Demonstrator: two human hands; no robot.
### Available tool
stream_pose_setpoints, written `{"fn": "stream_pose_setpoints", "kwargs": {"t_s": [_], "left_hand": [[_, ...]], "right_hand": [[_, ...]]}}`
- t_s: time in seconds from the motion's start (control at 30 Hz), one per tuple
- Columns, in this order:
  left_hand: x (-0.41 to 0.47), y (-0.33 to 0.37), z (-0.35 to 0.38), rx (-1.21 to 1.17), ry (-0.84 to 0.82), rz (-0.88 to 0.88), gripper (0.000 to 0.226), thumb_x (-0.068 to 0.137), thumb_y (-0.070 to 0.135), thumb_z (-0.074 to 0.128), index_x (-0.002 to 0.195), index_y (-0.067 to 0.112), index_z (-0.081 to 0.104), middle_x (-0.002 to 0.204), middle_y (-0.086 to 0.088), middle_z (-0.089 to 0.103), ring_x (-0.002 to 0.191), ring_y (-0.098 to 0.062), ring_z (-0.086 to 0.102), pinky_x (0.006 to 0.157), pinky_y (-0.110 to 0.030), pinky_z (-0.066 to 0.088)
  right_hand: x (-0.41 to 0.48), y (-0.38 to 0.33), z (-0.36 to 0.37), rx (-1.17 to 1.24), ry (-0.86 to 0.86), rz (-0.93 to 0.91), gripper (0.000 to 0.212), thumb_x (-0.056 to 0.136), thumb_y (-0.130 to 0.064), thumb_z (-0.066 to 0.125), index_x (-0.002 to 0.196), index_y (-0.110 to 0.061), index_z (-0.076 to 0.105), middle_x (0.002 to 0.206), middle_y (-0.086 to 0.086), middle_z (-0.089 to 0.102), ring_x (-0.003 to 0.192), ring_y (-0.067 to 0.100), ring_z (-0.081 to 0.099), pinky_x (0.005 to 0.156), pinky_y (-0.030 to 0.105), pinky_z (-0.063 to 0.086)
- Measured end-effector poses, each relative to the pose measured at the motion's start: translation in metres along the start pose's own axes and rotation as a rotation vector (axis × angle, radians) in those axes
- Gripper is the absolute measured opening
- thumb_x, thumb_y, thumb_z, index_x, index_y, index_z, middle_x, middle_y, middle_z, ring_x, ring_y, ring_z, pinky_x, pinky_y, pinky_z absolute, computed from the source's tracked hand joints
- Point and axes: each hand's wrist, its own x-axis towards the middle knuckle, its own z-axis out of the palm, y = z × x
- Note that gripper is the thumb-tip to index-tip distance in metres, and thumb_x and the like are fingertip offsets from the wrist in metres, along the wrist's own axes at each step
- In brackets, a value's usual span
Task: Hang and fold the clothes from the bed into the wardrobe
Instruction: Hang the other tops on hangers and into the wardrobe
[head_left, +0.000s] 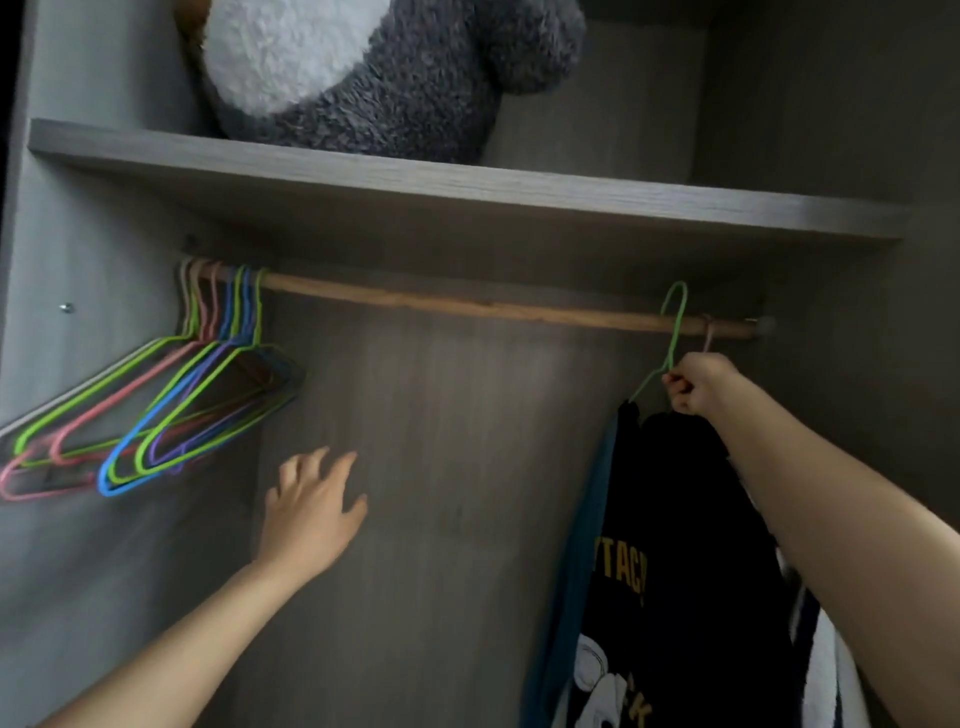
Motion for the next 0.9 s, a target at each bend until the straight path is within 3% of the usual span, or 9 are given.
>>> {"fn": "stream_pose_setpoints", "kwargs": {"t_s": [0.17,0.27,0.37,0.43,0.5,0.57,0.67,0.77,0.9], "left_hand": [[0.014,-0.002,0.012,-0.063,0.0,0.044,0.056,0.094,0.037,0.049,0.145,0.023,0.031,0.152,-0.006,0.025,0.138,-0.028,0.016,0.106,-0.041,0.027],[0.02,-0.01,0.013,-0.059,-0.008,0.086,0.056,0.094,0.037,0.048,0.145,0.024,0.029,0.152,-0.006,0.023,0.139,-0.028,0.016,0.106,-0.041,0.026],[0.025,-0.019,0.011,-0.073,0.009,0.112,0.053,0.094,0.039,0.048,0.143,0.022,0.036,0.151,-0.008,0.028,0.138,-0.029,0.019,0.105,-0.043,0.028],[0.027,-0.027,0.007,-0.131,0.051,0.151,0.054,0.085,0.039,0.048,0.133,0.016,0.052,0.141,-0.014,0.043,0.131,-0.036,0.033,0.097,-0.05,0.037],[0.03,-0.039,0.008,-0.109,0.111,0.233,0.052,0.072,0.039,0.05,0.113,0.011,0.066,0.121,-0.02,0.059,0.116,-0.036,0.046,0.078,-0.055,0.048],[0.03,-0.054,0.003,-0.043,0.173,0.252,0.048,0.071,0.04,0.046,0.1,0.011,0.069,0.109,-0.02,0.064,0.106,-0.034,0.048,0.065,-0.053,0.051],[0.026,-0.073,-0.01,0.017,0.245,0.248,0.045,0.071,0.037,0.045,0.096,0.009,0.071,0.108,-0.021,0.063,0.105,-0.036,0.051,0.068,-0.054,0.051],[0.014,-0.097,-0.025,0.072,0.337,0.255,0.045,0.074,0.036,0.041,0.093,0.009,0.071,0.111,-0.021,0.063,0.11,-0.031,0.04,0.075,-0.053,0.049],[-0.007,-0.132,-0.053,0.239,0.466,0.285,0.041,0.077,0.032,0.041,0.093,0.008,0.07,0.117,-0.021,0.061,0.117,-0.034,0.039,0.086,-0.049,0.035]], "right_hand": [[0.006,0.006,0.011,-0.063,0.077,-0.051,0.03,0.096,0.002,0.025,0.073,-0.01,0.04,0.067,0.008,0.04,0.026,0.006,0.034,0.028,0.005,0.017],[0.011,0.015,0.013,-0.146,0.121,-0.065,0.021,0.097,0.001,0.028,0.089,-0.008,0.046,0.068,0.011,0.042,0.023,0.008,0.038,0.028,0.005,0.019],[0.014,0.029,0.011,-0.344,0.181,-0.058,0.013,0.097,-0.004,0.036,0.1,-0.003,0.049,0.072,0.015,0.049,0.049,0.02,0.048,0.031,0.017,0.032],[0.009,0.029,0.016,-0.617,0.281,-0.121,0.024,0.096,-0.009,0.043,0.113,0.006,0.052,0.094,0.023,0.056,0.075,0.031,0.057,0.059,0.034,0.048],[-0.008,0.024,0.032,-0.942,0.413,-0.21,0.032,0.095,-0.014,0.047,0.119,0.004,0.054,0.127,0.025,0.046,0.114,0.039,0.046,0.093,0.044,0.041],[-0.033,0.02,0.064,-1.116,0.431,-0.397,0.035,0.093,-0.019,0.049,0.121,0.002,0.055,0.135,0.024,0.037,0.124,0.039,0.035,0.102,0.046,0.032],[-0.064,0.029,0.132,-1.123,0.213,-0.602,0.034,0.093,-0.02,0.047,0.12,0.0,0.057,0.13,0.023,0.045,0.122,0.039,0.04,0.1,0.043,0.036],[-0.093,0.049,0.212,-0.912,-0.135,-0.574,0.027,0.091,-0.016,0.05,0.103,0.002,0.065,0.11,0.022,0.062,0.108,0.034,0.057,0.087,0.034,0.045],[-0.144,0.075,0.296,-0.773,-0.453,-0.53,0.024,0.092,-0.017,0.049,0.071,-0.006,0.052,0.086,0.014,0.048,0.084,0.02,0.047,0.07,0.025,0.032]]}}
